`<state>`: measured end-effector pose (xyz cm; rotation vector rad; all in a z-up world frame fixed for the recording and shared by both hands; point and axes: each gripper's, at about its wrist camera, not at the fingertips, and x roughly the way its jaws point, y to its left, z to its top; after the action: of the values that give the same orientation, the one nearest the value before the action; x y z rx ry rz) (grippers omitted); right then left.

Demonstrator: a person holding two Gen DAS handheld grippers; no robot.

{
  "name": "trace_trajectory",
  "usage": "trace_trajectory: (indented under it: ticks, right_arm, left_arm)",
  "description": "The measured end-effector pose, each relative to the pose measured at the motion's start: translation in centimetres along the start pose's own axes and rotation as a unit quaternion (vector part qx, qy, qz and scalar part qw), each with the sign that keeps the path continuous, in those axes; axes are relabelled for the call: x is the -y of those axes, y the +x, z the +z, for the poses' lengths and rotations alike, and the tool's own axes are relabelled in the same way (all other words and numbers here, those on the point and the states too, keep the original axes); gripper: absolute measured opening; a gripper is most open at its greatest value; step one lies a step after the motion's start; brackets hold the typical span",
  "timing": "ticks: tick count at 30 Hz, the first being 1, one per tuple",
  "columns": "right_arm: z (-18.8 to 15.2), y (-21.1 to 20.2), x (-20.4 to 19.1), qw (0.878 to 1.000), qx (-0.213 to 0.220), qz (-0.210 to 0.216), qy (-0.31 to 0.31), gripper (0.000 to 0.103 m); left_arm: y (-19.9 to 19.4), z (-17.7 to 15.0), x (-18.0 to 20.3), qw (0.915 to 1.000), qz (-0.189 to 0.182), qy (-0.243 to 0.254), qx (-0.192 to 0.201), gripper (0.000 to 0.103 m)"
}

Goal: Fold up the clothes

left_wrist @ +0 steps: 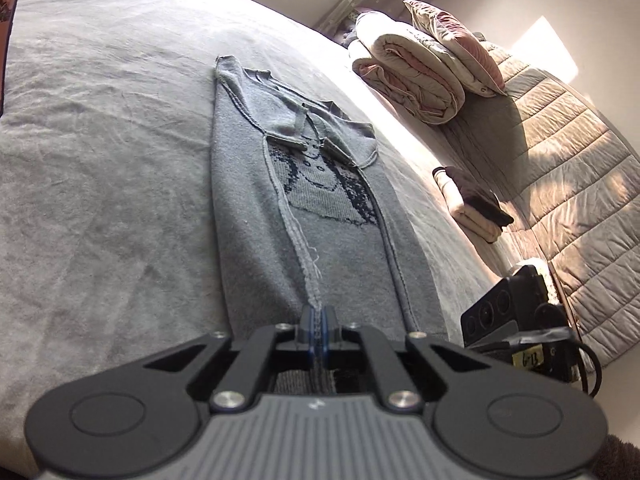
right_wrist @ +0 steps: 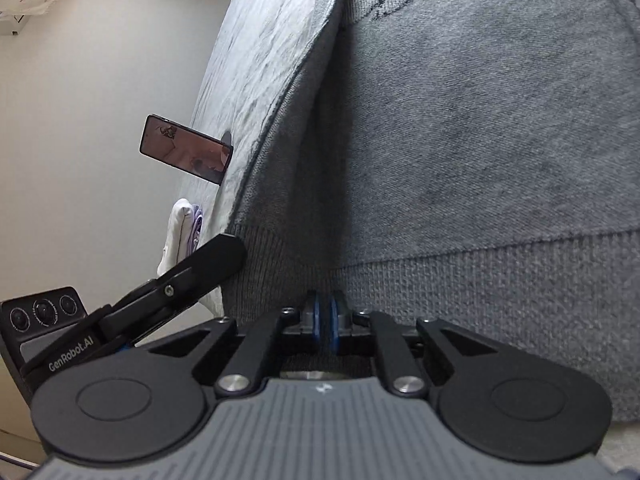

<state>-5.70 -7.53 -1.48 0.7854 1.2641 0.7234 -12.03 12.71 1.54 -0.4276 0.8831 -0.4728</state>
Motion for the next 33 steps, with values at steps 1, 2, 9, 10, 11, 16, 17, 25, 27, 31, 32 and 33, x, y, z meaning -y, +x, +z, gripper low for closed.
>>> trace_trajectory:
  ticks: [1, 2, 9, 10, 11, 16, 17, 25, 27, 31, 32, 33]
  right_arm:
    - [0.1, -0.6, 0.2, 1.000, -0.001, -0.004, 0.001, 0.015]
    - [0.2, -1.3, 0.3, 1.000, 0.002, -0.010, 0.001, 0.015]
    - [2.6, -4.6, 0.8, 0.998, 0.038, -0.047, 0.006, 0.016]
    - [3.2, -5.1, 1.0, 0.998, 0.044, -0.049, 0.008, 0.016]
    - [3.5, -5.5, 1.2, 0.998, 0.050, -0.049, 0.010, 0.016]
    - [4.8, -6.0, 1.4, 0.996, 0.063, -0.070, 0.006, 0.044]
    - [5.2, -5.8, 1.3, 0.995, 0.062, -0.076, -0.001, 0.044]
    - [7.8, -4.0, -0.3, 0.992, 0.069, -0.095, -0.038, 0.043]
    - [8.5, -3.3, -0.6, 0.992, 0.070, -0.096, -0.045, 0.043]
    - [9.4, -1.5, -0.7, 0.991, 0.066, -0.101, -0.051, 0.036]
    - [9.5, -1.2, -0.6, 0.992, 0.062, -0.099, -0.049, 0.035]
    - [9.5, -0.8, -0.4, 0.993, 0.058, -0.094, -0.049, 0.032]
  left_arm:
    - [0.4, -0.1, 0.3, 1.0000, -0.001, 0.005, -0.004, 0.003]
    - [0.9, -0.1, 0.5, 0.9999, 0.001, 0.009, -0.009, 0.003]
    - [3.8, -0.6, 0.7, 0.9988, 0.006, 0.022, -0.043, 0.003]
    - [4.3, -0.8, 0.6, 0.9982, 0.005, 0.024, -0.054, 0.003]
    - [4.8, -0.9, 0.5, 0.9975, 0.004, 0.027, -0.065, 0.004]
    - [4.8, 0.1, -0.6, 0.9974, -0.014, 0.015, -0.069, 0.020]
    - [4.4, 0.8, -0.9, 0.9982, -0.014, 0.015, -0.056, 0.023]
    - [4.8, 7.8, -3.4, 0.9996, 0.016, -0.017, 0.016, 0.025]
    - [5.7, 8.9, -3.9, 0.9994, 0.017, -0.022, 0.020, 0.025]
    - [7.5, 9.6, -4.5, 0.9991, 0.016, -0.013, 0.037, 0.024]
    - [7.9, 9.6, -4.7, 0.9989, 0.014, -0.011, 0.043, 0.024]
    - [8.4, 9.6, -4.9, 0.9987, 0.014, -0.012, 0.047, 0.023]
